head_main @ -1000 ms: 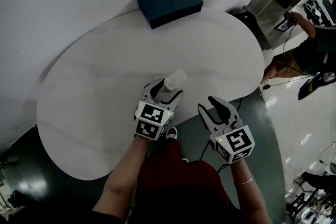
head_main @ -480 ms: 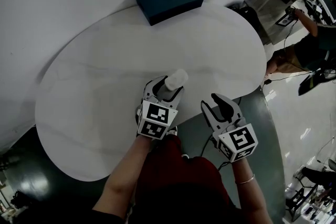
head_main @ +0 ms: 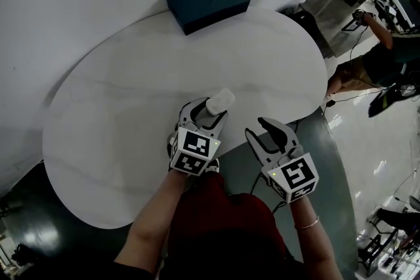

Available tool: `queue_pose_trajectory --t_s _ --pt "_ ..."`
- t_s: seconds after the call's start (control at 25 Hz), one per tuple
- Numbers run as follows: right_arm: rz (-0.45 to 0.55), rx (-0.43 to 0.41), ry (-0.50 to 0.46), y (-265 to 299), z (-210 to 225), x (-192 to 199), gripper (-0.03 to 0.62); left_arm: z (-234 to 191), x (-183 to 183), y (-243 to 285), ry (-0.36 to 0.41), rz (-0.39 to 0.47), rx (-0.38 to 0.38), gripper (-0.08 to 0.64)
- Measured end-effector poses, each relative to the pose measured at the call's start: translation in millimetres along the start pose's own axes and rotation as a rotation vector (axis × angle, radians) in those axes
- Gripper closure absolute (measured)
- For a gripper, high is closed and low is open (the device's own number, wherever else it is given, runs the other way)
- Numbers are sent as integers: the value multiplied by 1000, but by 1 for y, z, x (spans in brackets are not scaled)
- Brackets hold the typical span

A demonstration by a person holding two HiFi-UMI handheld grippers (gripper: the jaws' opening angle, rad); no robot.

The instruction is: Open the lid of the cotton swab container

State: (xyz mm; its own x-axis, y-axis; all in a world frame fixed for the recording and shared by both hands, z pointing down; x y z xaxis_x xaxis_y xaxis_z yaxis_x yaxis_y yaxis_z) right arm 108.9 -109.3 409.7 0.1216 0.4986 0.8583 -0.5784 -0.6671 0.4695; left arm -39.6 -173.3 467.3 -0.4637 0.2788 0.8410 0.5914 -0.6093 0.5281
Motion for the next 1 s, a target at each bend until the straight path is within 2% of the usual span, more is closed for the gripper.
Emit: queue_pose_trajectory --t_s 0.16,0.4,0.64,1.0 --pt "2 -6 -32 -5 -4 -3 448 3 -4 -6 12 15 14 318" --pt "3 -36 -140 -13 -18 -15 448 14 -9 -23 29 24 38 319" --pt "-38 -84 -312 -21 -29 -21 448 32 -16 -36 77 24 66 319" --pt "-146 -164 -556 -40 -32 -18 446 65 -25 -46 105 16 92 321"
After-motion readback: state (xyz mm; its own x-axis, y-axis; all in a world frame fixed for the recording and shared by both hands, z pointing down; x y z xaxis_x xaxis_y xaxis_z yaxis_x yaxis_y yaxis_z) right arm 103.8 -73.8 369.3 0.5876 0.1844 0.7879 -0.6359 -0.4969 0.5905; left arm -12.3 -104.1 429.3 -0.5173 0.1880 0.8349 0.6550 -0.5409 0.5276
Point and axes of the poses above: the fingertips, and each gripper's own axes: y forward along the fingers, z to its right, x out of its underside, the point moved 7 cm from there along -y, backward along the fingers, and after that the axes turned 9 degrees about y, right-handed, at the moved point
